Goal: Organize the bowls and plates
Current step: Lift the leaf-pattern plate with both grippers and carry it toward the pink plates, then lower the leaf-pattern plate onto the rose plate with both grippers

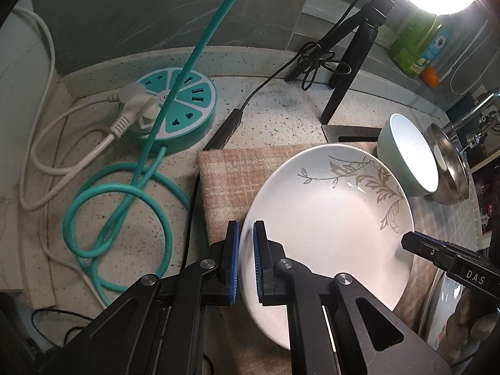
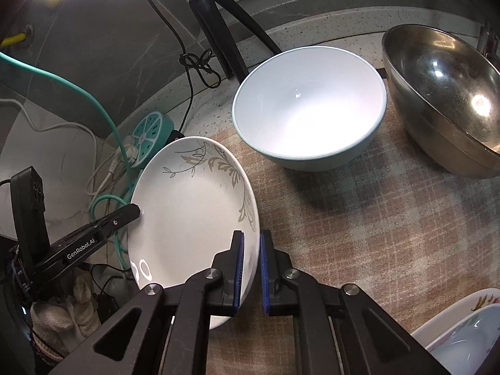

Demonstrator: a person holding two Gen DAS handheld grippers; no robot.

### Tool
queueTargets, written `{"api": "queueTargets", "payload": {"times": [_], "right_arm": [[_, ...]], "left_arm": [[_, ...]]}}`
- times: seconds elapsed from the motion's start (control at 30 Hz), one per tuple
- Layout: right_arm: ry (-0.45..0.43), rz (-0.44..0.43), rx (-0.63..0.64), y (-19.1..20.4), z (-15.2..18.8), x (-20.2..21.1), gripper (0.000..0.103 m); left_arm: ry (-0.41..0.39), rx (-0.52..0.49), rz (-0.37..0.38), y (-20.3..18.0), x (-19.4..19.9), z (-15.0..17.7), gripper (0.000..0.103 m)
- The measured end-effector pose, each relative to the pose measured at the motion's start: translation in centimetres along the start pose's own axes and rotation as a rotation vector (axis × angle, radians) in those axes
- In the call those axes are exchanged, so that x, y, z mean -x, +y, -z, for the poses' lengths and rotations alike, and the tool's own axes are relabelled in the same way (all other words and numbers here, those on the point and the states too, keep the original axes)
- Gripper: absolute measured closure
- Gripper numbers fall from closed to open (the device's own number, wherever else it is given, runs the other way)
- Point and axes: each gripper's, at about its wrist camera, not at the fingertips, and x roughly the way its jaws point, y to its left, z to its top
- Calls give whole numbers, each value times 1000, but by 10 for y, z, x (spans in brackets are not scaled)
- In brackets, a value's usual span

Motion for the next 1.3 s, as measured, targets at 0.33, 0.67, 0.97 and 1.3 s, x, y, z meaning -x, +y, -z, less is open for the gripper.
{"api": "queueTargets", "payload": {"times": [0.33, 0.67, 0.97, 1.3], "right_arm": [[42, -17, 7, -7, 11, 5, 94], [54, -44, 38, -9, 19, 21, 94], [46, -75, 44, -17, 23, 39, 94], [25, -104, 46, -35, 25, 67, 94]], "left_arm": [[20, 65, 16, 0, 11, 34, 96], [13, 140, 18, -3, 30, 62, 96], [-21, 174, 8, -18, 47, 68, 96], [-52, 173, -3, -49, 64, 72, 96]]}}
